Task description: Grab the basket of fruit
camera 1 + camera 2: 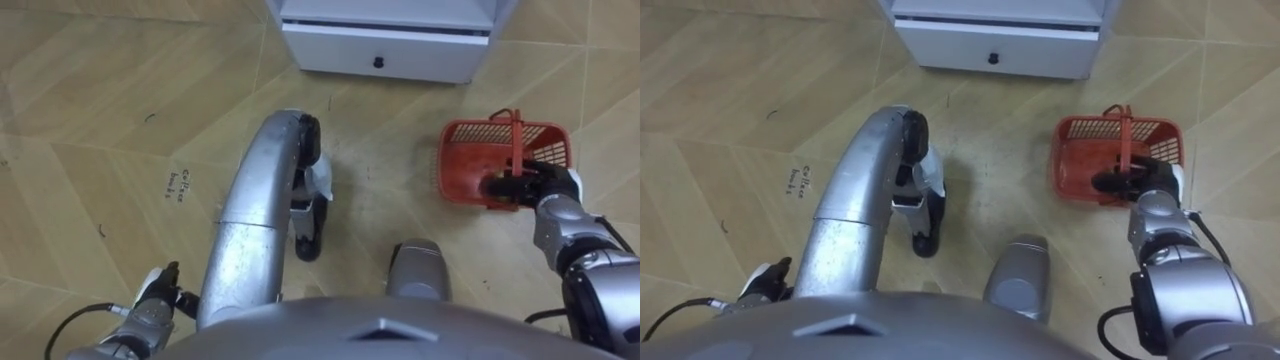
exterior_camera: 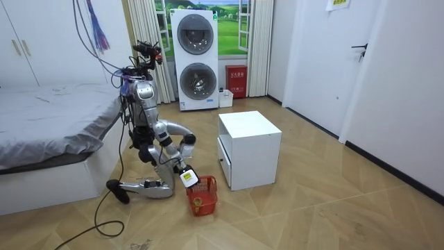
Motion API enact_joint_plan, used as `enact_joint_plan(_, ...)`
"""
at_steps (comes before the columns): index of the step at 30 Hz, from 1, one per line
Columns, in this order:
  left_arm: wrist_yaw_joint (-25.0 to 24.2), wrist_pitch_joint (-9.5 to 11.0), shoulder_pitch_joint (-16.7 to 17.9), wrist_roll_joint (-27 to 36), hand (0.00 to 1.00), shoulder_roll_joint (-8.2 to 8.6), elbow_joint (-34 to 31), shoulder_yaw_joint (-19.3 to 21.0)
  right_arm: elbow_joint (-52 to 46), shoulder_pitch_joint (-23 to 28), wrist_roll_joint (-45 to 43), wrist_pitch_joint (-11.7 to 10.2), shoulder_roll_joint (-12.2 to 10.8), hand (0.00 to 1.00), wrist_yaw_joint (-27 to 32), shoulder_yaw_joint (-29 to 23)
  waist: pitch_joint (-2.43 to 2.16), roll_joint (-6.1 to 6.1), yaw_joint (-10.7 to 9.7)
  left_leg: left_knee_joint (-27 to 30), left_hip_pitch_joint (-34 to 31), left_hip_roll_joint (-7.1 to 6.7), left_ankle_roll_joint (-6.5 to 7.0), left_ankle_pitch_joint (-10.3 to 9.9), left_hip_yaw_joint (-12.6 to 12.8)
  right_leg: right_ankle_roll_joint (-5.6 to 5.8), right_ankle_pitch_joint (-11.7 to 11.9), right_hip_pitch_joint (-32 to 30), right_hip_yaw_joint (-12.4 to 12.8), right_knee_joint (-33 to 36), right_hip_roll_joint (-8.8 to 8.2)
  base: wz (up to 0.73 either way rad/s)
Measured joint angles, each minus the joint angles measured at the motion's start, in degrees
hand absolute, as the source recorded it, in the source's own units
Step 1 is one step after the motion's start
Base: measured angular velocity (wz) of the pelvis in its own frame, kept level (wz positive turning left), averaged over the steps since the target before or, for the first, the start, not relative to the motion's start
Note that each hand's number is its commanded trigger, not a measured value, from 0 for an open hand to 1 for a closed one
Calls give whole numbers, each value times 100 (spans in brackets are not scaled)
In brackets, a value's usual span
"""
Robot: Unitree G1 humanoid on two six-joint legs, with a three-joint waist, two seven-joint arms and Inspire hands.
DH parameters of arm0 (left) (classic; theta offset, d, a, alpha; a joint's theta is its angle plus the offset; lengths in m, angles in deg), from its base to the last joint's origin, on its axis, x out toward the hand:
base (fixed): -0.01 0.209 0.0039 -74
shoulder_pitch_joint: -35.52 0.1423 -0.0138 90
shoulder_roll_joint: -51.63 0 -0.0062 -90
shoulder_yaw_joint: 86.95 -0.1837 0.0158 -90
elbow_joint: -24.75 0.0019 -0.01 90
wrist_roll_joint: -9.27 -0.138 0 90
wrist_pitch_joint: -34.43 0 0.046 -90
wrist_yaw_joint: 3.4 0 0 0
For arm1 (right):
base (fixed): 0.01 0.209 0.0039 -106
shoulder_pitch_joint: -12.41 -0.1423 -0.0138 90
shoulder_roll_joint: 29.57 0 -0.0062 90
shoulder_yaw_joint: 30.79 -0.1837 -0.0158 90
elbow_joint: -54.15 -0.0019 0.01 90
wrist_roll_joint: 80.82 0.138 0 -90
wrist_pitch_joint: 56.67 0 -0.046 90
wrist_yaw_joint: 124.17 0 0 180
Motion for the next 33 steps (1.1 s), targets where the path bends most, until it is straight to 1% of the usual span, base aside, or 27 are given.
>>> enact_joint_plan(6, -9, -1, 3, 0, 0, 41, 1, 6, 2, 1, 1, 7, -1, 100, -14, 1, -2, 5, -1, -18, -35, 3, -20, 14, -7, 0, 0, -52, 0, 6, 7, 0)
enact_joint_plan(11, -106, -2, 2, 0, 0, 43, 1, 11, -2, 1, 0, 5, -3, 100, -13, -3, -3, 6, -6, -17, -46, 2, -20, 14, -7, 0, 0, -61, -1, 7, 6, 0)
enact_joint_plan(21, -119, 2, 8, -1, 0, 46, -7, 14, 7, 131, 3, 6, -8, 100, -14, -1, -1, 3, -20, -6, -67, 5, -18, 14, -7, 1, -1, -77, 28, 10, 14, 0)
enact_joint_plan(22, -117, 11, 6, 0, 0, 45, -10, 14, 6, 128, 3, 6, -7, 100, -17, -1, 14, -28, -19, -5, -70, 4, -18, 14, -6, 1, -1, -77, 26, 10, 12, 0)
enact_joint_plan(27, -117, 30, 15, 0, 0, 44, -21, 13, 3, 115, 9, 6, -4, 100, -85, 1, 28, -83, -16, 5, -95, 8, -15, 15, -10, 1, -1, -81, 30, 8, 17, 0)
enact_joint_plan(29, -116, 28, 25, -3, 0, 45, -28, 16, -53, 110, -23, 6, 1, 100, -136, -1, 37, -122, -20, 23, -103, 5, -14, 15, -23, 0, -1, -66, 46, 7, 36, -3)
enact_joint_plan(31, -113, 10, 63, -3, 0, 45, -117, 56, -82, 90, -64, 7, 5, 100, -137, -1, 37, -127, -14, 77, -103, 2, -15, 15, -88, -4, -2, -32, 55, 5, 88, -9)
enact_joint_plan(33, -110, -7, 77, -3, 0, 44, -201, 77, -175, 91, -61, 7, 4, 100, -135, 6, 37, -163, -19, 108, -103, -5, -16, 14, -138, -6, -3, -15, 74, 8, 127, -8)
